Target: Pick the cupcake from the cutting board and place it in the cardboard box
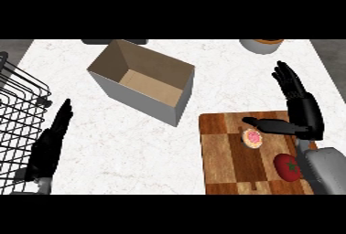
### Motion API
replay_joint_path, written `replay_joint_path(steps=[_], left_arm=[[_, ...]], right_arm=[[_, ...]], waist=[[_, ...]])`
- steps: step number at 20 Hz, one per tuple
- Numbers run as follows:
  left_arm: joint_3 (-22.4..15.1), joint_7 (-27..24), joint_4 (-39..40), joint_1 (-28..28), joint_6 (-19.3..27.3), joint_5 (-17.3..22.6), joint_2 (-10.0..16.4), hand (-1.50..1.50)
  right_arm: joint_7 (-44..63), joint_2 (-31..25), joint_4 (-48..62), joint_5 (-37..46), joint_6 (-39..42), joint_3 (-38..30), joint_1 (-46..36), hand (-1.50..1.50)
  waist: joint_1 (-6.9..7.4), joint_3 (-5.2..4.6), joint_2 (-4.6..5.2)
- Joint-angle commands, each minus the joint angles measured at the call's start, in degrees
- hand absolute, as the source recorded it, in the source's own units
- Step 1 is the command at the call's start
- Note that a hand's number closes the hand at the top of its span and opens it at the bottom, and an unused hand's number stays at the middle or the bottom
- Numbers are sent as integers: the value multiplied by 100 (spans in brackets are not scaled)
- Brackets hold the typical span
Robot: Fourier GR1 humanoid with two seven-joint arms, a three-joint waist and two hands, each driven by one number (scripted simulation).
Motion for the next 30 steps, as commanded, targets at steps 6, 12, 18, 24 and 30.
replay_joint_path(steps=[6, 12, 18, 24, 30], left_arm=[[1, 164, 188, -217, -140, -95, 14, 0], [-60, 129, 118, -182, -19, -162, -160, 0], [134, 194, 56, -90, -273, -23, -6, 0], [134, 289, -153, 54, -315, -187, -214, 0], [227, -4, 400, -209, -240, -561, -477, 0]], right_arm=[[762, -1692, 75, 1427, 832, 616, -525, -150], [1504, -2790, -256, 1867, 2368, 1314, -485, -150], [3061, -2557, -1275, 2009, 3128, 1877, -657, -150], [3739, -2151, -1671, 2476, 3313, 1759, -232, -150], [4574, -1555, -2081, 2912, 3553, 1525, -245, -150]], waist=[[7, -15, -14], [-6, -18, -25], [-16, -9, -32], [-23, -1, -24], [-33, -3, -20]])
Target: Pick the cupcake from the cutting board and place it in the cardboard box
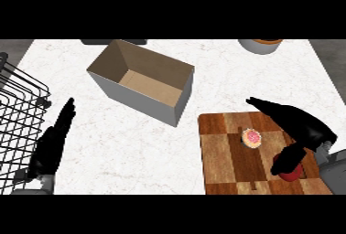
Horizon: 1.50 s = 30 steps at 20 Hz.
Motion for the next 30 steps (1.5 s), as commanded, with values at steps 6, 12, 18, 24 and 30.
replay_joint_path(steps=[6, 12, 18, 24, 30], left_arm=[[270, 374, -365, -104, -323, -71, -65, 0], [426, -44, 21, -67, -480, -278, -251, 0], [718, -269, 152, 53, -706, -253, -228, 0], [722, 240, -443, 124, -754, -411, -394, 0], [758, -84, 183, -106, -702, -713, -602, 0]], right_arm=[[474, 573, 64, 642, 709, -346, 47, -150], [-476, 923, 544, 1426, 475, -675, 390, -150], [-520, 1155, 447, 1796, 599, -852, 614, -150], [-267, 1791, 357, 2157, 729, -943, 488, -150], [-1442, 1545, 1131, 2567, 438, -1294, 728, -150]], waist=[[19, 0, 4], [14, 1, 7], [5, 0, 5], [19, 1, 3], [3, 1, 8]])
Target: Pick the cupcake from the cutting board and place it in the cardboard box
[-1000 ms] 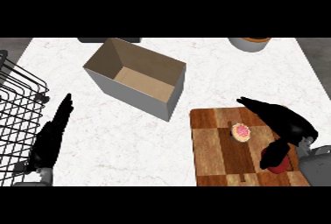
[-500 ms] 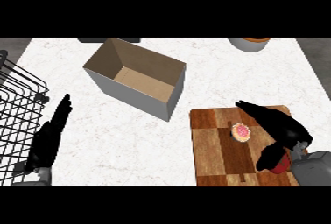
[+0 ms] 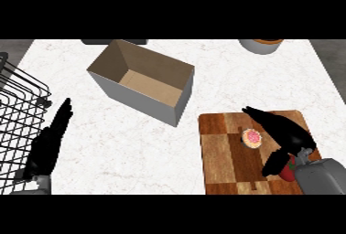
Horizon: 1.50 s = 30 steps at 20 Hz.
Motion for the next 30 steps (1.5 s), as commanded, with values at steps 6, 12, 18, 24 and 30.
replay_joint_path(steps=[6, 12, 18, 24, 30], left_arm=[[124, -69, -32, 71, -117, -198, -215, 0], [112, 318, -272, -112, -123, -315, -321, 0], [177, 20, -192, 85, -183, -256, -319, 0], [94, 66, -85, -110, -164, -395, -366, 0], [107, -40, 94, -345, -213, -347, -388, 0]], right_arm=[[-111, 421, 410, 502, 376, -274, -383, -150], [-289, 565, 366, 667, 430, -252, -1, 150], [-832, 535, 696, 1473, -1057, -141, -181, 150], [-1764, 384, 2286, 1790, -1635, -378, -1463, 150], [-2635, 428, 4246, 2166, -2378, -444, -2985, 150]], waist=[[8, 0, 1], [-2, 0, 0], [16, 1, 6], [124, 6, 32], [301, 11, 102]])
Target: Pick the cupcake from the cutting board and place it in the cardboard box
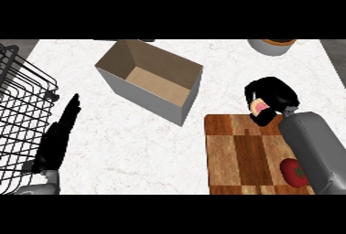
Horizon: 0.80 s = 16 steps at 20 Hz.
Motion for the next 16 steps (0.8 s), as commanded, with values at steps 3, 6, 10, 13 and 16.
replay_joint_path(steps=[3, 6, 10, 13, 16], left_arm=[[-104, -84, 4, 97, 22, -74, -109, 0], [97, 258, -48, -219, 70, -40, -19, 0], [67, 180, -85, 54, -9, -14, -46, 0], [202, 137, -169, 141, -109, 86, 116, 0], [140, -86, 87, 165, 21, 0, -38, 0]], right_arm=[[-755, -8, 1862, 211, -664, -358, -1480, 150], [-968, 103, 1998, 349, -1371, -396, -1505, 150], [-1137, -27, 1950, -54, -871, -796, -1957, 150], [-2019, 46, 1714, -890, -631, -1286, -1825, 150], [-2160, 369, 1367, -1466, -74, -1551, -2187, 150]], waist=[[-17, -2, -7], [-110, -3, -30], [-173, -7, -65], [-189, -1, -87], [-264, -9, -105]])
